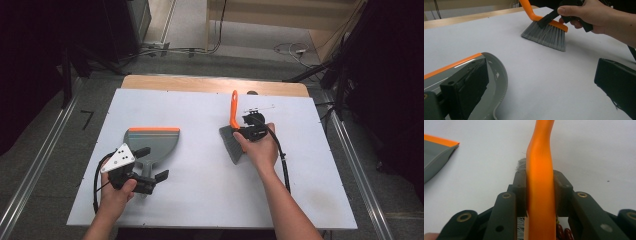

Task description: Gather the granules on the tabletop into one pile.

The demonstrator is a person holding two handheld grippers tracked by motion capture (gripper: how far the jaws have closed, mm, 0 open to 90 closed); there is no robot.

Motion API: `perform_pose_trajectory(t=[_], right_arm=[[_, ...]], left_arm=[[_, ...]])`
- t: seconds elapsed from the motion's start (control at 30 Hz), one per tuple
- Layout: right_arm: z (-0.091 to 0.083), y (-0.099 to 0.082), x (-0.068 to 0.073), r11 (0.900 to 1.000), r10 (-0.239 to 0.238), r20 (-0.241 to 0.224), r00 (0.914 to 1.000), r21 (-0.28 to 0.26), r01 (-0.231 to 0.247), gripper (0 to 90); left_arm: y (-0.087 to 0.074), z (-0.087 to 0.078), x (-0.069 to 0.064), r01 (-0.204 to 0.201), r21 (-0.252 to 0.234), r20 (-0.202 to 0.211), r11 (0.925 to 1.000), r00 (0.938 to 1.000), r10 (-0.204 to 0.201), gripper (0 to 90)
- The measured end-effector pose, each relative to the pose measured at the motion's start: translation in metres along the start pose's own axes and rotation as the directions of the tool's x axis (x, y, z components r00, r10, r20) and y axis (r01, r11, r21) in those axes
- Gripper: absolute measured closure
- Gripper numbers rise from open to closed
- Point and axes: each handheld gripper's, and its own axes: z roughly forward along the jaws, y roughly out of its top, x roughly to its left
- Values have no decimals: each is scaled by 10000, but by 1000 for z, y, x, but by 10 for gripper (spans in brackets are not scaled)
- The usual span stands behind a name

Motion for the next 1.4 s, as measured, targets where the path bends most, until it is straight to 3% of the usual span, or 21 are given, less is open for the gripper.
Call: perform_pose_trajectory(t=[0.7,1.0,1.23,1.4], right_arm=[[-9,-5,-16,9994,310,280,9991,-141,-306,674],[-16,5,-5,9971,538,-245,9982,-520,-551,681],[-1,21,12,9973,584,-516,9970,-416,-606,682],[14,26,8,9957,903,-158,9958,-169,-906,682]], left_arm=[[1,-1,0,18,-51,13,10000,10000,-18,0],[1,0,0,27,-38,11,10000,10000,-27,0],[1,0,0,30,-78,36,10000,10000,-30,0],[0,-2,2,42,-82,25,10000,10000,-42,0]])
